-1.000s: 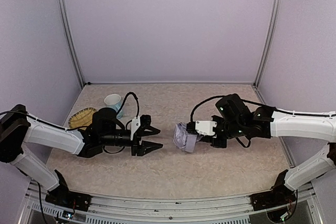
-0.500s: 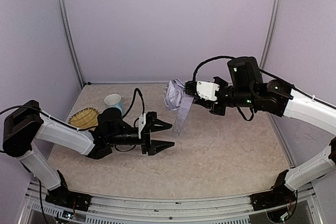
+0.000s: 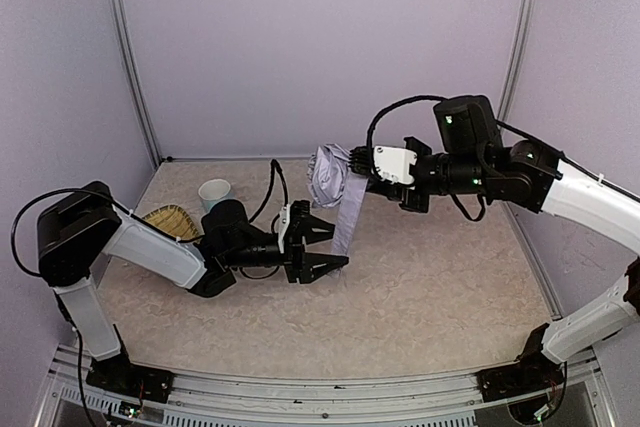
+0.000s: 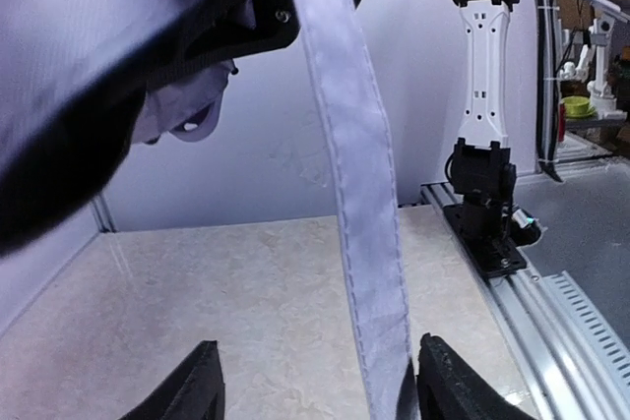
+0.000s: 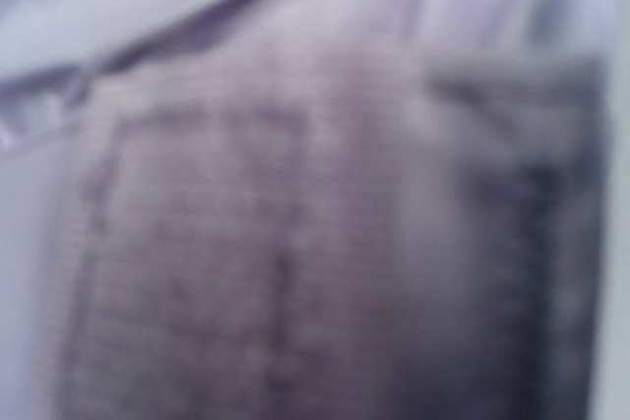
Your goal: Put away the umbrella
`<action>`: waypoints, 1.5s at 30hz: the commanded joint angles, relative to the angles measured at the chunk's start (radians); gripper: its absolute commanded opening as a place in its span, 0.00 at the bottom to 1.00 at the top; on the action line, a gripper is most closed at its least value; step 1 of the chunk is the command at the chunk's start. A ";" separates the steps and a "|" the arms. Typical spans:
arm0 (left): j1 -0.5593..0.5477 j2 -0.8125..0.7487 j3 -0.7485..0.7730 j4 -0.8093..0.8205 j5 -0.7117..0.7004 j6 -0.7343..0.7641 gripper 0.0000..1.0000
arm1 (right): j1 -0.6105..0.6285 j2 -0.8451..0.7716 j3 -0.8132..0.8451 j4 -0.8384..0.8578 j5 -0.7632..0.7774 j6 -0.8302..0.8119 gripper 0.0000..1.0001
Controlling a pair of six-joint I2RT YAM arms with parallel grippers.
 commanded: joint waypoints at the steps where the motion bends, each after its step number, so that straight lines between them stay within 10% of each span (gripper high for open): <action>1: -0.016 0.036 0.025 0.031 0.106 -0.035 0.49 | -0.006 -0.010 0.043 0.042 -0.027 0.000 0.00; 4: -0.028 0.036 0.034 -0.009 0.166 -0.023 0.00 | -0.006 -0.010 0.044 0.040 -0.037 0.005 0.00; 19: 0.038 0.059 -0.036 -0.237 0.139 0.058 0.00 | -0.124 -0.103 0.205 -0.058 -0.265 0.198 0.00; 28: 0.171 0.187 0.353 -0.734 0.059 0.320 0.00 | -0.088 -0.100 0.256 -0.307 -0.644 0.109 0.00; 37: 0.265 0.248 0.697 -0.807 0.034 0.387 0.00 | 0.220 -0.119 -0.178 -0.231 -0.518 0.206 0.00; 45: 0.265 0.173 0.678 -0.811 -0.016 0.495 0.00 | 0.287 0.248 -0.385 -0.175 -0.447 0.284 0.00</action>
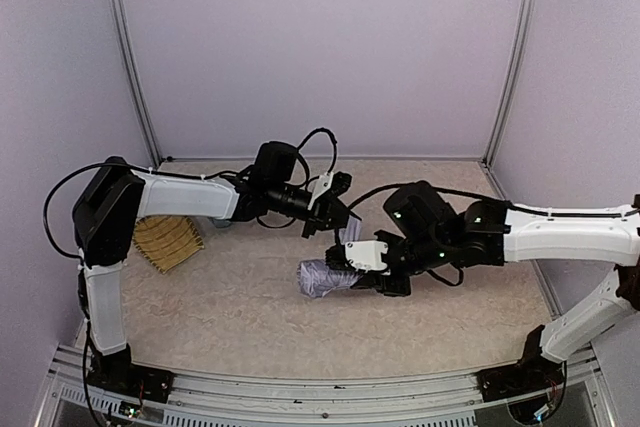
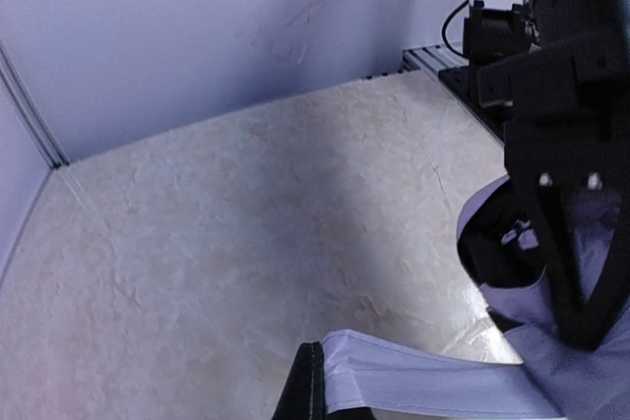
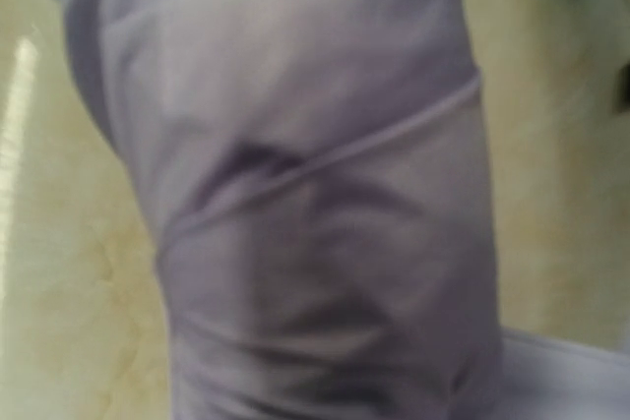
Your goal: Put away the umbrella
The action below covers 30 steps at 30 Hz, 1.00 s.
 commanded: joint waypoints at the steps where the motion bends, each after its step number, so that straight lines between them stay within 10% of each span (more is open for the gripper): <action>1: 0.100 -0.084 -0.019 0.152 -0.302 0.053 0.00 | 0.111 0.235 -0.086 -0.183 -0.383 0.054 0.00; 14: 0.096 -0.011 -0.193 0.324 -0.591 0.022 0.00 | -0.035 0.631 0.012 -0.276 -0.523 0.097 0.00; 23: 0.110 -0.030 -0.176 0.405 -0.901 -0.091 0.58 | -0.120 0.672 0.032 -0.277 -0.455 0.153 0.00; 30: 0.008 -0.453 -0.470 0.331 -0.844 -0.165 0.47 | -0.148 0.700 0.030 -0.241 -0.443 0.196 0.00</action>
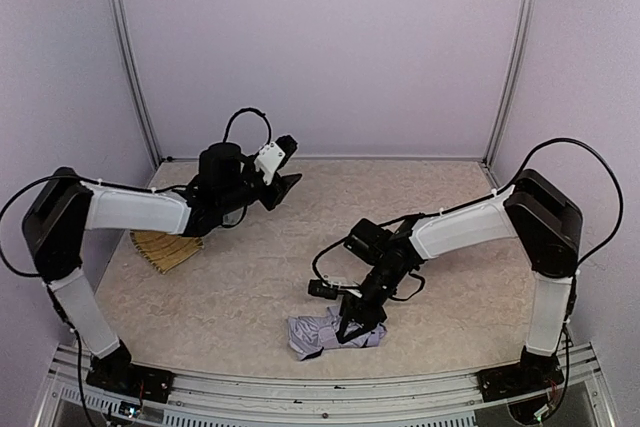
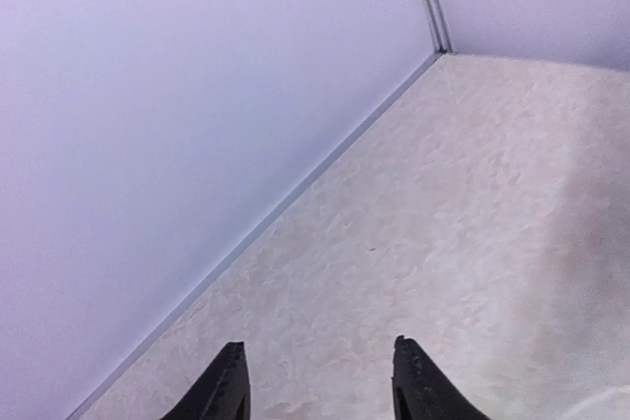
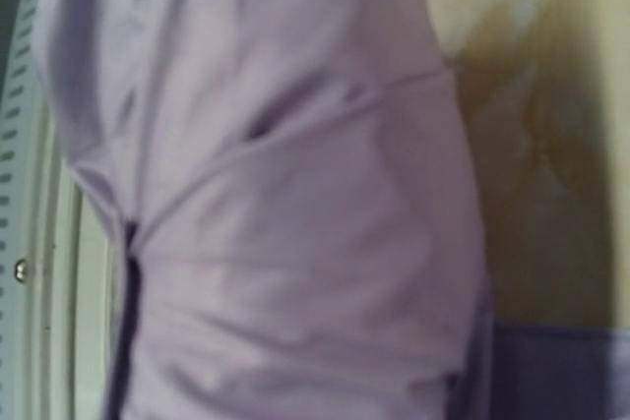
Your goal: Put away the umbrella
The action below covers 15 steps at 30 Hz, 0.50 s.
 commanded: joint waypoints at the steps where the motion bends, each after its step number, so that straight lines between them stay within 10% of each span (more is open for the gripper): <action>1: -0.133 -0.342 -0.234 -0.034 0.068 -0.046 0.43 | -0.012 0.119 -0.084 -0.147 0.184 0.024 0.00; 7: -0.400 -0.622 -0.544 -0.117 0.283 -0.062 0.46 | -0.036 0.154 -0.049 -0.157 0.185 0.030 0.00; 15: -0.564 -0.487 -0.629 -0.161 0.005 0.025 0.72 | -0.050 0.175 -0.003 -0.177 0.151 0.007 0.00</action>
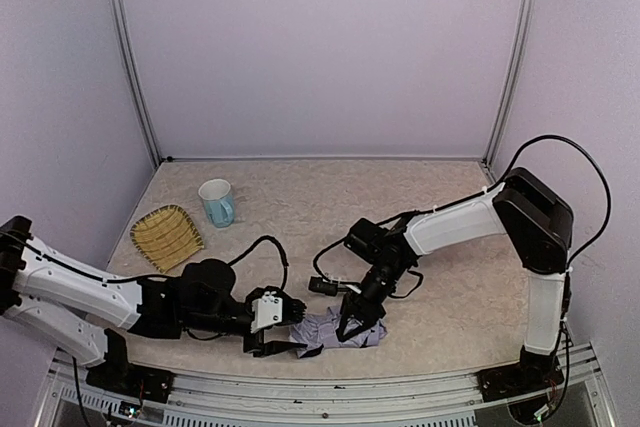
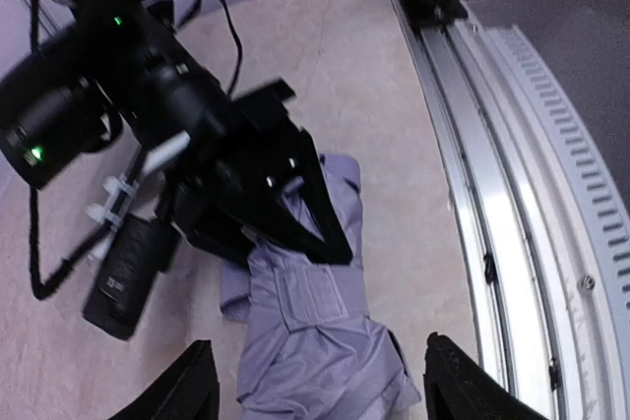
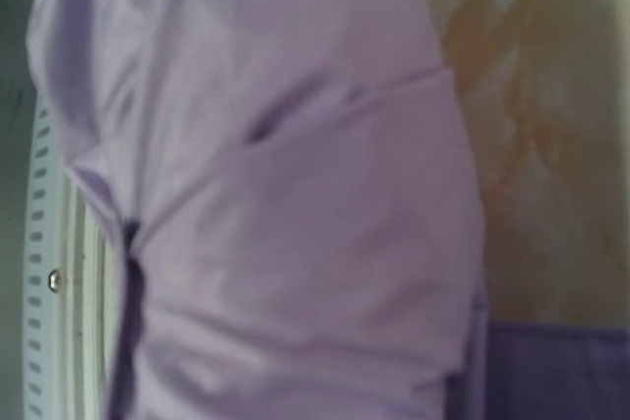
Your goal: Put away the umbrella
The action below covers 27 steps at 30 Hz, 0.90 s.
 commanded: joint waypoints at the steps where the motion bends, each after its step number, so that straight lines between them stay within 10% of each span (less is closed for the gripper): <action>1: -0.011 0.091 0.022 -0.032 -0.149 0.070 0.74 | -0.014 0.126 -0.046 -0.132 0.231 -0.021 0.00; 4: 0.003 0.172 0.075 -0.077 -0.088 0.085 0.97 | -0.029 0.139 -0.036 -0.132 0.226 -0.024 0.00; 12: 0.026 0.370 0.162 -0.105 -0.143 0.070 0.97 | -0.051 0.137 -0.019 -0.122 0.208 -0.029 0.00; 20: 0.055 0.490 0.232 -0.198 -0.138 0.091 0.80 | -0.081 0.131 -0.006 -0.111 0.193 -0.019 0.00; 27: 0.052 0.533 0.249 -0.139 -0.058 0.054 0.43 | -0.086 0.120 0.002 -0.090 0.173 0.000 0.00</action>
